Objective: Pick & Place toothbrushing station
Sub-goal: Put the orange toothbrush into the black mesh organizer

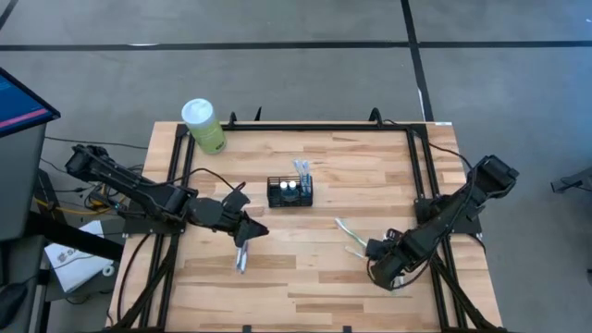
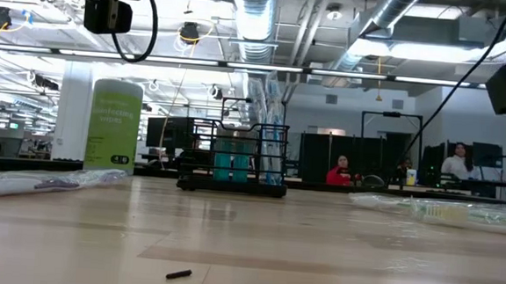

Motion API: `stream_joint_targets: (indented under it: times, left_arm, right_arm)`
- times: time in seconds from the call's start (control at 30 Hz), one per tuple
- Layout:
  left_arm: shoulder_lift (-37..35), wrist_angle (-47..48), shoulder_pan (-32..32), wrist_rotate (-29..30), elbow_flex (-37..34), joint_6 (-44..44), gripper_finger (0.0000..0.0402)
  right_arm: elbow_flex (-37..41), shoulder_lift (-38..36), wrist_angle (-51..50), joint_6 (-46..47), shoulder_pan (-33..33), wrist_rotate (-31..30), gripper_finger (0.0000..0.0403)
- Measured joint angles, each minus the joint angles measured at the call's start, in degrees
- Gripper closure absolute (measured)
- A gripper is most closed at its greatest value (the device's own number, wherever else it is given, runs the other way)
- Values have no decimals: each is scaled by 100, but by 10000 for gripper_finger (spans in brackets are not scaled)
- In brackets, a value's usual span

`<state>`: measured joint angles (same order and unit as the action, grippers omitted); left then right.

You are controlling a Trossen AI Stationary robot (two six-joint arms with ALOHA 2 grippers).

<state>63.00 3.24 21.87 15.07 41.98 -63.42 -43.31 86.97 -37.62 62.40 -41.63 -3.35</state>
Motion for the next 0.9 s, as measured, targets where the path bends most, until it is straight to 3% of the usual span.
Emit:
stream_joint_targets:
  times: [0.4,0.9]
  left_arm:
    - [0,-80,229,284,0,0,302]
    - [2,-120,216,387,0,52,302]
  right_arm:
    - [-89,389,459,-112,221,398,191]
    - [-282,326,1094,-1347,1444,439,220]
